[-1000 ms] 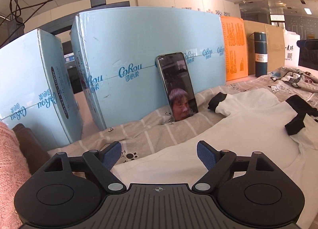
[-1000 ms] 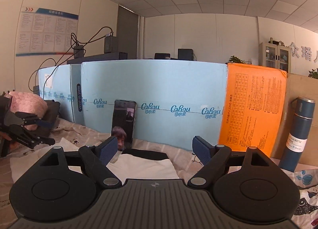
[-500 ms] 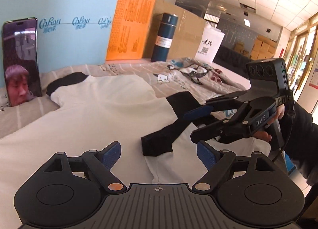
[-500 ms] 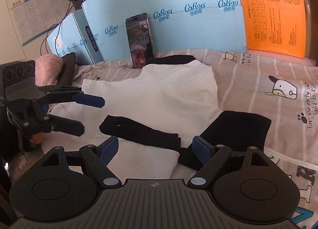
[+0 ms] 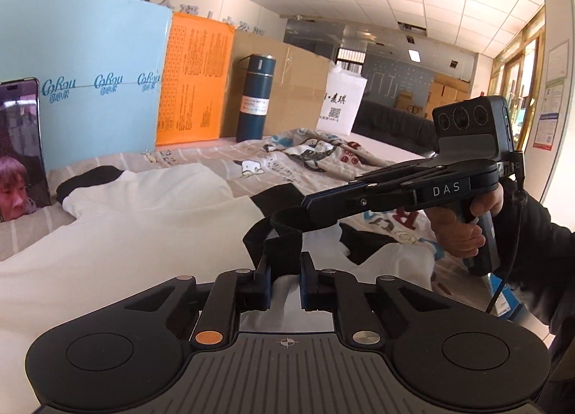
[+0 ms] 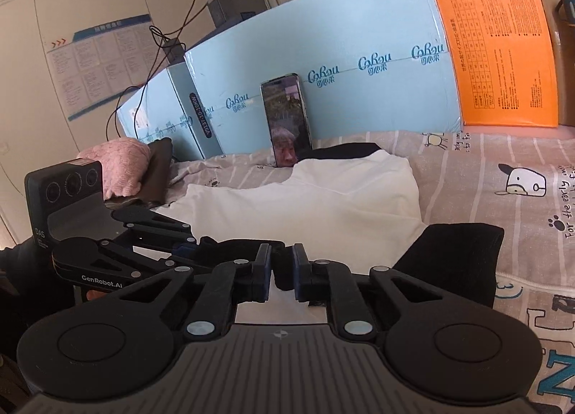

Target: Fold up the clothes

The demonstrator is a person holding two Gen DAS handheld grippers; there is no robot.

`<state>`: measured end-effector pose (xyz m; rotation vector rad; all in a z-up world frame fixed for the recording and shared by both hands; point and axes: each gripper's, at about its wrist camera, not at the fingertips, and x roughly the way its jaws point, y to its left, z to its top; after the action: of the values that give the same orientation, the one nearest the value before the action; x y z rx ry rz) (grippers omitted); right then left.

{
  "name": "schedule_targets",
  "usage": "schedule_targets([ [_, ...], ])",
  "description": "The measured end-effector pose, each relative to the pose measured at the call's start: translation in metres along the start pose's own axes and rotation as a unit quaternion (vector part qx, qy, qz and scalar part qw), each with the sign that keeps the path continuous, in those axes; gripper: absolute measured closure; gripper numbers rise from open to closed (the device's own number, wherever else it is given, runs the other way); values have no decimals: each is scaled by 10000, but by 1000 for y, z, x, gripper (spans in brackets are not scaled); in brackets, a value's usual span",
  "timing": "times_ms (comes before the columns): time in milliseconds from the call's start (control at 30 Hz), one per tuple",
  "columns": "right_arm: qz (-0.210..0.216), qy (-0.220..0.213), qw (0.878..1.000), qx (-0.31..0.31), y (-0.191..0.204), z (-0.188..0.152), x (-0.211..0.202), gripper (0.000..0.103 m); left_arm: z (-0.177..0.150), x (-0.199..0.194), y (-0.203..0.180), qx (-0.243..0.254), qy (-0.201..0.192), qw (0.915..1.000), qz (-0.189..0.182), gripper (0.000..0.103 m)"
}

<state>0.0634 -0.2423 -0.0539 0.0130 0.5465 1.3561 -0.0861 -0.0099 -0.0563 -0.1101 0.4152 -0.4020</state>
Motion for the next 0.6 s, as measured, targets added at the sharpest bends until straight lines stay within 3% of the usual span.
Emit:
schedule_targets([
  [133, 217, -472, 9980, -346, 47, -3, -39, 94, -7, -43, -25, 186, -554, 9972, -467, 90],
  [233, 300, -657, 9960, -518, 80, -13, -64, 95, -20, -68, -40, 358, -648, 9950, -663, 90],
  [433, 145, -476, 9984, -268, 121, -51, -87, 95, -48, -92, -65, 300, -124, 9937, -1076, 91],
  [533, 83, -390, 9992, 99, 128, -70, -95, 95, -65, -88, -75, 243, 359, 9893, -1394, 91],
  [600, 63, -295, 9989, 363, 129, -81, -98, 95, -74, -79, -77, 156, 674, 9878, -1397, 91],
])
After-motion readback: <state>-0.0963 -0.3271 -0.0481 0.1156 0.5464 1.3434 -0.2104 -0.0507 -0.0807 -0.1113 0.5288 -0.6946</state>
